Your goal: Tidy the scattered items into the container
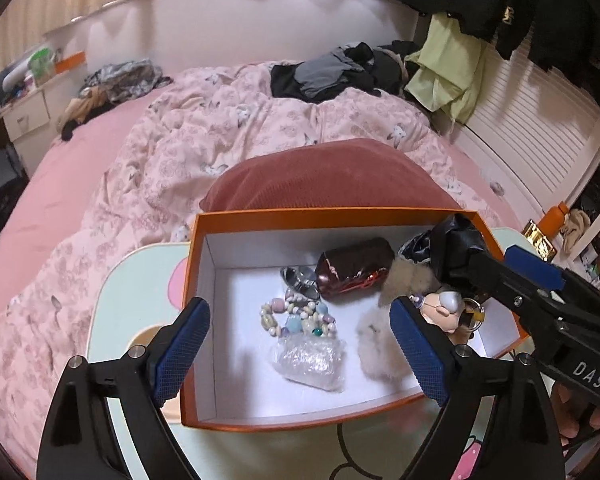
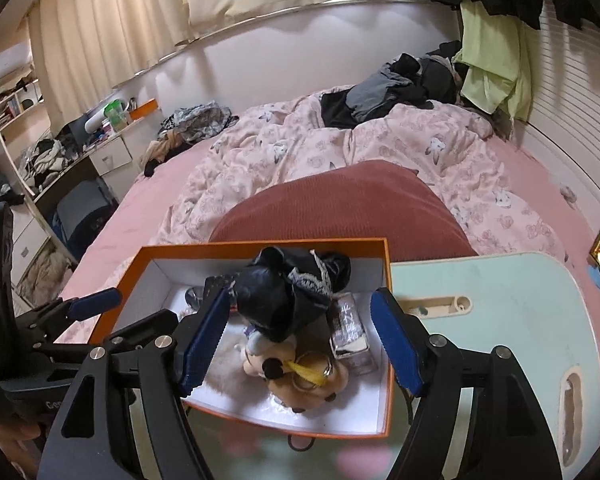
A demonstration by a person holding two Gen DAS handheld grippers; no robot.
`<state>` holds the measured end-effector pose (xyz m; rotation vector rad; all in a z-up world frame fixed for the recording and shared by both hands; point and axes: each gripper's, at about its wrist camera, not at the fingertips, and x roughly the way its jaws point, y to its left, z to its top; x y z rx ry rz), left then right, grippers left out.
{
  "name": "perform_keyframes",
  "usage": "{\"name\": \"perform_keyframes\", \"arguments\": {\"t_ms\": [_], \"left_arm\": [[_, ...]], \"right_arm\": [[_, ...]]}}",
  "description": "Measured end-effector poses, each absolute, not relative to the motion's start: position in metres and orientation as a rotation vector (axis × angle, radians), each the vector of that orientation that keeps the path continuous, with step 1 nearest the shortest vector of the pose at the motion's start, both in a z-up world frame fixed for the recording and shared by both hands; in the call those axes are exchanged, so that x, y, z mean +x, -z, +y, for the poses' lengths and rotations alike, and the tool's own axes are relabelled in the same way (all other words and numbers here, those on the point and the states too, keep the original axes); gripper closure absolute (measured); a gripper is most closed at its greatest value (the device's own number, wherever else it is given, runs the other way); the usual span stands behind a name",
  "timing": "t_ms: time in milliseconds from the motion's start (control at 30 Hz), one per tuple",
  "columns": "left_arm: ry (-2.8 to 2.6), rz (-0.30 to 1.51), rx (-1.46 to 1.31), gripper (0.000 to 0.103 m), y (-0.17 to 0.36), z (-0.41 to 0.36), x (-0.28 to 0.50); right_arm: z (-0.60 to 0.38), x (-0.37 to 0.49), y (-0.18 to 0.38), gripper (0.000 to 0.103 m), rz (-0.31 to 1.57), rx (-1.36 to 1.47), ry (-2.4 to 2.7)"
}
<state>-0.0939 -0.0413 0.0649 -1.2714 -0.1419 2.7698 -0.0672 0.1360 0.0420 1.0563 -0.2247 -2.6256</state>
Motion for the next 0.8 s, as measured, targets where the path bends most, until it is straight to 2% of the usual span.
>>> {"name": "perform_keyframes", "arguments": {"t_ms": [467,800], "left_arm": [[-2.813,-0.186,-1.138,0.012,-0.087,-0.044,-0.034],[-2.846,-0.15,-1.176,0.009,-0.047,-0.032,0.016]], "right_arm": [[0.138,-0.027,-0.053,0.03,-0.14,1.028,2.646],[0.154,0.02,-0.012,0.03,-0.092,1.162,2.648]]}}
